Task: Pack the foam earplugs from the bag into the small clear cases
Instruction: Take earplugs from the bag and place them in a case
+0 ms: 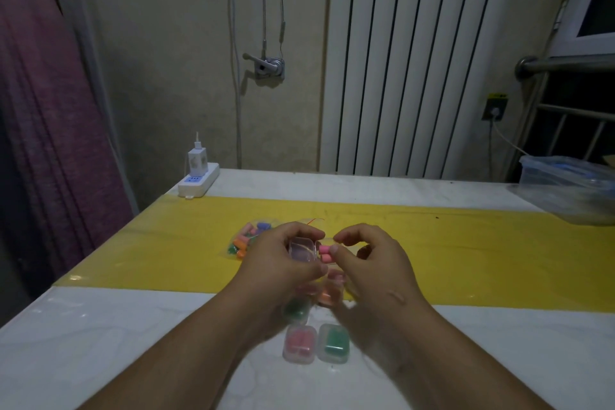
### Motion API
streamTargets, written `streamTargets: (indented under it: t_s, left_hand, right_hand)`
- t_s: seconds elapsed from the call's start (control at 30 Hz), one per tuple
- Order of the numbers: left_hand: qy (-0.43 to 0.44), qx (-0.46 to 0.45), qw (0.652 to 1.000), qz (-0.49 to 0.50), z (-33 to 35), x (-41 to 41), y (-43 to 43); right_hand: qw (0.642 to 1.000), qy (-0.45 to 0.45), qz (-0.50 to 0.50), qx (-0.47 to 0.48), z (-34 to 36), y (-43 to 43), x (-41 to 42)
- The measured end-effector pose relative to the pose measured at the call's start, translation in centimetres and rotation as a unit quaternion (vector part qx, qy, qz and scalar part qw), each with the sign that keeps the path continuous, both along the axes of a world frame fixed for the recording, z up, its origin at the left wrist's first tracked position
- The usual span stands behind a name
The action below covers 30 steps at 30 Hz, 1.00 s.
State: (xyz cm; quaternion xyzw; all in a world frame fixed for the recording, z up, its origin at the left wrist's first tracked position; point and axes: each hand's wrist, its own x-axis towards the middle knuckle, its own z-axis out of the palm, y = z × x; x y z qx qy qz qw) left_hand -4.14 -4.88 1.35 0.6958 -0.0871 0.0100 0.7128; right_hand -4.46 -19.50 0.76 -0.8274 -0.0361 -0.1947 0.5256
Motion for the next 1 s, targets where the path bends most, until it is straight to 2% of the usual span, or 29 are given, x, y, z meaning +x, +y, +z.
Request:
streamTargets:
  t_s: [0.1,0.27,0.43,0.63,0.83,1.0]
  left_hand:
    - [0.007,0.004,1.0,0.005,-0.2,0.2,0.0]
    - [0.007,-0.011,1.0,-0.013,0.0,-0.1,0.1]
    - [0.062,-0.111,0.991,-0.029,0.6,0.2,0.7]
    - [0.06,-0.161,0.985,-0.026,0.3,0.9,0.8]
    - [0.064,-0.141,0.985,-0.077,0.1,0.5,0.8]
    - [0.064,-0.153,0.983,-0.076,0.0,0.2,0.5]
  right_hand:
    - [0.999,0.01,0.008,0.046,-0.1,-0.2,0.1]
    - [0.979,0.069,0.069,0.182,-0.4,0.2,0.4]
    - [0.97,0.059,0.06,0.23,-0.2,0.0,0.4]
    - [0.971,0.042,0.057,0.228,0.3,-0.5,0.2]
    - [0.975,0.052,0.06,0.206,0.7,-0.4,0.0]
    - [0.964,0.077,0.065,0.246,0.4,0.1,-0.1]
